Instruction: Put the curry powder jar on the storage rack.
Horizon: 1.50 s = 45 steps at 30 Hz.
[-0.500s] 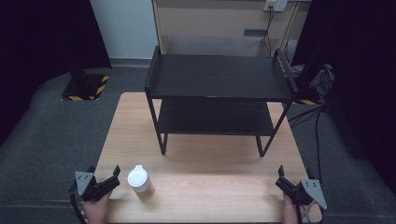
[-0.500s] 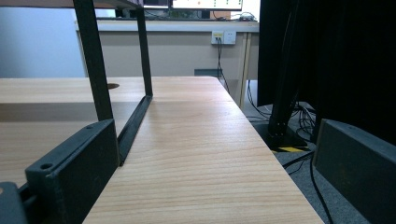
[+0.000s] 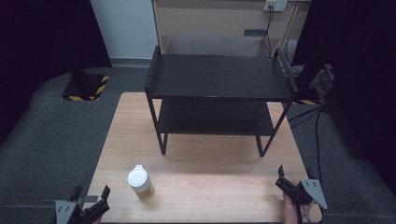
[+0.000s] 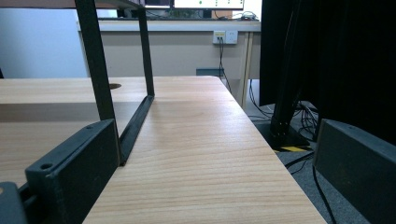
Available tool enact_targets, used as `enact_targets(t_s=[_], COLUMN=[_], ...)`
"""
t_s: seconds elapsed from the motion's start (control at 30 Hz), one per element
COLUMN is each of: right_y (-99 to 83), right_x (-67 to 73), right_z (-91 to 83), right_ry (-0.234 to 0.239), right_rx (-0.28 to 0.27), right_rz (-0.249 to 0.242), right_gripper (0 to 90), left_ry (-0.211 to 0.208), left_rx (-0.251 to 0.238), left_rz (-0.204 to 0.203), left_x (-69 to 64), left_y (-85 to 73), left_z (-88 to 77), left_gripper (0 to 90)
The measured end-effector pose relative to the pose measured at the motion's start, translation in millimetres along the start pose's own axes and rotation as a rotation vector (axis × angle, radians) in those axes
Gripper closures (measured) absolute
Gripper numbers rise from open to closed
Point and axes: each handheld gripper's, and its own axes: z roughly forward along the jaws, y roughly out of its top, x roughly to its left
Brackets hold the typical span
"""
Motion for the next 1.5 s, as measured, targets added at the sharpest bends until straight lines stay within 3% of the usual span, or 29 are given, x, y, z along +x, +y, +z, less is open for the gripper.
enact_targets(t_s=[0.03,0.07,0.1,0.2,0.23,0.33,0.37,0.4,0.43,0.5,0.57,0.77,0.9,1.2,1.5], right_y=[0.1,0.1,-0.1,-0.4,-0.6,-0.6,-0.5,-0.5,-0.3,-0.2,-0.5,-0.4,0.4,0.8,1.1], right_x=[0.2,0.2,0.2,0.2,0.0,0.0,0.2,0.2,1.6,1.9,1.7,1.1,3.5,3.3,3.3], right_z=[0.0,0.0,-0.2,-0.3,-0.4,-0.4,-0.4,-0.4,-0.2,-0.3,-0.4,-0.4,-0.1,0.2,0.4], right_ry=[-0.001,-0.001,-0.003,-0.006,-0.006,-0.006,-0.007,-0.007,-0.015,-0.016,-0.017,-0.013,-0.024,-0.022,-0.02], right_rx=[0.001,0.001,-0.001,-0.003,-0.004,-0.004,-0.003,-0.003,-0.002,-0.002,-0.004,-0.003,0.002,0.005,0.008], right_rz=[0.001,0.001,0.005,0.009,0.011,0.009,0.007,0.007,0.002,0.003,0.007,0.004,-0.005,-0.01,-0.013], right_gripper=[0.6,0.6,0.5,0.6,0.5,0.6,0.6,0.6,0.6,0.6,0.6,0.6,0.6,0.6,0.6], left_ry=[-0.05,-0.05,-0.096,-0.132,-0.169,-0.195,-0.219,-0.219,-0.209,-0.202,-0.136,-0.093,-0.041,-0.022,-0.027], left_rx=[0.009,0.009,0.017,0.026,0.039,0.047,0.051,0.051,0.048,0.052,0.08,0.089,0.095,0.104,0.119], left_rz=[0.019,0.019,0.03,0.044,0.048,0.046,0.02,0.02,0.037,0.038,0.047,0.047,0.073,0.108,0.103], left_x=[-13.0,-13.0,-23.5,-32.3,-40.7,-48.7,-55.4,-55.4,-66.5,-72.4,-89.5,-98.7,-110.9,-112.9,-111.8], left_y=[-2.6,-2.6,-5.2,-7.1,-8.7,-9.9,-9.1,-9.1,-7.1,-4.6,4.2,12.2,15.9,16.3,23.5], left_z=[-6.5,-6.5,-6.8,-3.5,2.9,10.4,18.6,18.6,26.5,32.0,43.4,53.0,53.2,53.4,52.5], left_gripper=[0.0,0.0,0.0,0.0,0.0,0.0,0.0,0.0,0.0,0.0,0.0,1.5,10.1,28.7,29.9])
